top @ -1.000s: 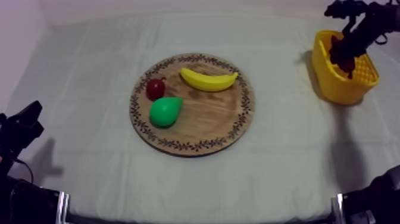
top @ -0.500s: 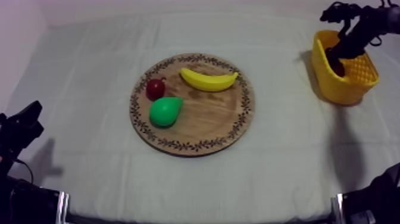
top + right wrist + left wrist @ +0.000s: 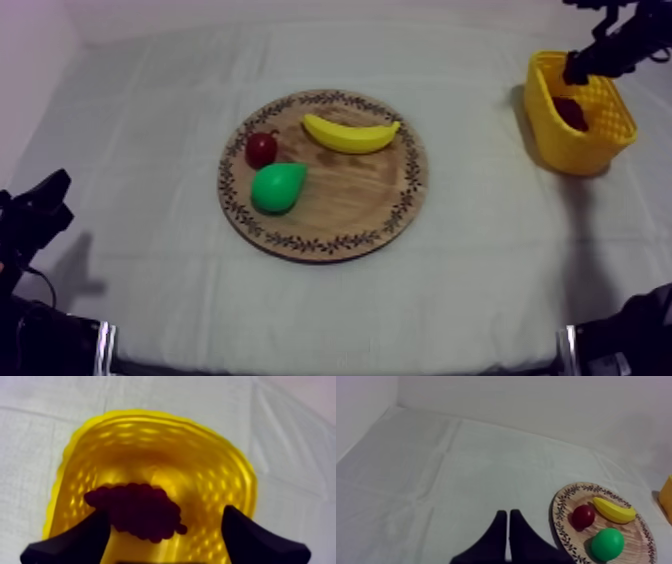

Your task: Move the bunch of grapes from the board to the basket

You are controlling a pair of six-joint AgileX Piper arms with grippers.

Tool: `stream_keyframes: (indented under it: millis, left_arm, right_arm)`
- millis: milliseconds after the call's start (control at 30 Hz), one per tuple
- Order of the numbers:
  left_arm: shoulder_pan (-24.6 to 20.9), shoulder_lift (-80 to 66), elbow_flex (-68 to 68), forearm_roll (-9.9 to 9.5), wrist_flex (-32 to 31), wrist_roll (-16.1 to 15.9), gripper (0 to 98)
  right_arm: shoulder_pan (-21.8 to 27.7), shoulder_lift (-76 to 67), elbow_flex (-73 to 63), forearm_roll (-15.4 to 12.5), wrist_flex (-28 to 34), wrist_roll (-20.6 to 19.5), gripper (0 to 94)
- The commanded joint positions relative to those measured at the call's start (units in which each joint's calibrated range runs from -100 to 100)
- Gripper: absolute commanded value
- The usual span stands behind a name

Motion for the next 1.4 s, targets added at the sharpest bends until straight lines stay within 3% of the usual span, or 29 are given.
stream_keyframes:
  millis: [0, 567, 867, 1367]
  left_arm:
    - [0.0, 0.0, -0.03, -0.03, -0.05, -0.01, 0.1]
    - [0.0, 0.0, -0.03, -0.03, -0.05, -0.01, 0.1]
    - [0.0, 0.0, -0.03, -0.03, -0.05, -0.01, 0.1]
    - [0.0, 0.0, -0.03, -0.03, -0.05, -0.01, 0.1]
  right_arm:
    - [0.28, -5.46, 3.12, -0.09, -1.69, -0.31, 59.9]
    - [2.47, -32.7, 26.2, 0.86, -15.69, -3.34, 44.9]
    - [0.96, -46.58, 37.15, 2.34, -19.21, -5.83, 35.4]
    - [-3.38, -68.31, 58.56, 2.24, -23.68, -7.1, 17.8]
